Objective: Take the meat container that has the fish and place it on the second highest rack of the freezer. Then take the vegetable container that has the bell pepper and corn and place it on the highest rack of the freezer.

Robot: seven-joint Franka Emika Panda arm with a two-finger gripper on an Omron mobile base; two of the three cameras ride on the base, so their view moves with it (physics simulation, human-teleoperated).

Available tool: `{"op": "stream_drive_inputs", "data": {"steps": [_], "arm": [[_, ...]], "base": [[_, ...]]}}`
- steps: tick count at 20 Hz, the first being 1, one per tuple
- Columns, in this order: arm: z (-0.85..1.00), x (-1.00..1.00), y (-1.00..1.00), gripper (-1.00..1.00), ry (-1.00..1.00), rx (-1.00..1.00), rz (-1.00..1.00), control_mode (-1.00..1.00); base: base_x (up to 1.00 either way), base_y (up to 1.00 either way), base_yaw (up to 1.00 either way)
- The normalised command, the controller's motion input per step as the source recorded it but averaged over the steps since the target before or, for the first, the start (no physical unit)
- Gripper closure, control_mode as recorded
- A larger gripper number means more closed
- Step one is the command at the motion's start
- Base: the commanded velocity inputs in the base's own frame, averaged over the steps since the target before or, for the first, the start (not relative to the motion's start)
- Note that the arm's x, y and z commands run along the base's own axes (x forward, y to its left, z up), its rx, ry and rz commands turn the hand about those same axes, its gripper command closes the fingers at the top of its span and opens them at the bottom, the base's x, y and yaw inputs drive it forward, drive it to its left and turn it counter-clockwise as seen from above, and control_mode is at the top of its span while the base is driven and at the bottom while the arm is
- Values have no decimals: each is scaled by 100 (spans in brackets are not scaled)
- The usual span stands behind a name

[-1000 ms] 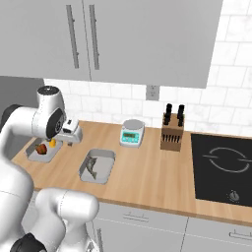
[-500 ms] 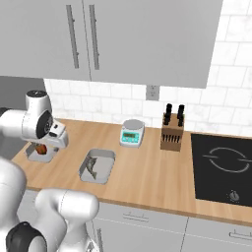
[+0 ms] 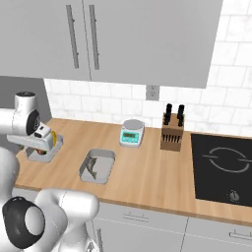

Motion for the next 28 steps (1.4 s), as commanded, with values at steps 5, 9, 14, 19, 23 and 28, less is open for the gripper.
{"op": "stream_drive_inputs", "data": {"steps": [5,9,14,19,23,28], "arm": [[-33,12,14,-100,1,0,-4,-100],[-26,28,-6,-100,0,0,-7,-100],[-11,29,0,-100,0,0,-5,-100],[-3,47,0,-100,10,0,-2,-100],[-19,49,0,-100,6,0,0,-100],[-29,31,16,-100,2,-2,0,-100]], "base": [[0,0,0],[0,0,0],[0,0,0],[0,0,0],[0,0,0],[0,0,0]]}}
